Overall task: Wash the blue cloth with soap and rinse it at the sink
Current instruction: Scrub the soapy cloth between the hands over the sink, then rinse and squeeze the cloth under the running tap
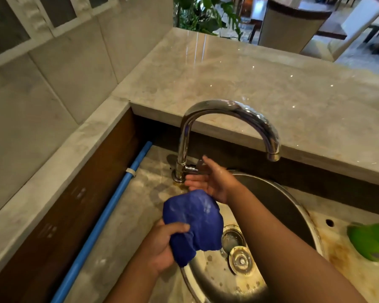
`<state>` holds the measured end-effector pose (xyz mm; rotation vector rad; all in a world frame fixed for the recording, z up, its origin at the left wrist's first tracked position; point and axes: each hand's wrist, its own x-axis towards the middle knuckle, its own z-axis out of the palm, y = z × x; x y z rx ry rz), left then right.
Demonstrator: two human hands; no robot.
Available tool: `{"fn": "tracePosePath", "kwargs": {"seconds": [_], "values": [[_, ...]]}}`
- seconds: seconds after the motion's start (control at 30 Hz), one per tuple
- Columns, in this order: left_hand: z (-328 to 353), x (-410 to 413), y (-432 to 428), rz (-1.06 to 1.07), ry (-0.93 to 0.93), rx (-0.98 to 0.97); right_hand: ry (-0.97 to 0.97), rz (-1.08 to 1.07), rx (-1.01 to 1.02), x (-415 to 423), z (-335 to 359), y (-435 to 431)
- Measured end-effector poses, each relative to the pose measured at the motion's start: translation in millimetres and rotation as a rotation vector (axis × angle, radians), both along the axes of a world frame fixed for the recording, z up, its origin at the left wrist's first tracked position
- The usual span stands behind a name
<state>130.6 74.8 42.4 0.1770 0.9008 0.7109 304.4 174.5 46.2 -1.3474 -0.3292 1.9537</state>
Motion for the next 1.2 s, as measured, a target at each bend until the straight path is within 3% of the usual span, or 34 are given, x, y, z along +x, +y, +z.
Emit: {"fn": "tracePosePath", "kwargs": {"seconds": [0.3, 0.93, 1.2], "values": [[-0.1, -10.4, 8.0, 0.009, -0.006, 0.005, 0.079, -0.167, -0.017, -1.4, -14.1, 5.9], [-6.6, -14.9, 3.8, 0.002, -0.018, 0.031, 0.076, -0.158, 0.084, -1.6, -17.5, -7.2], [-6.6, 11.0, 17.4, -0.041, -0.016, 0.061, -0.132, -0.051, 0.098, 20.9, -31.5, -49.6]]}}
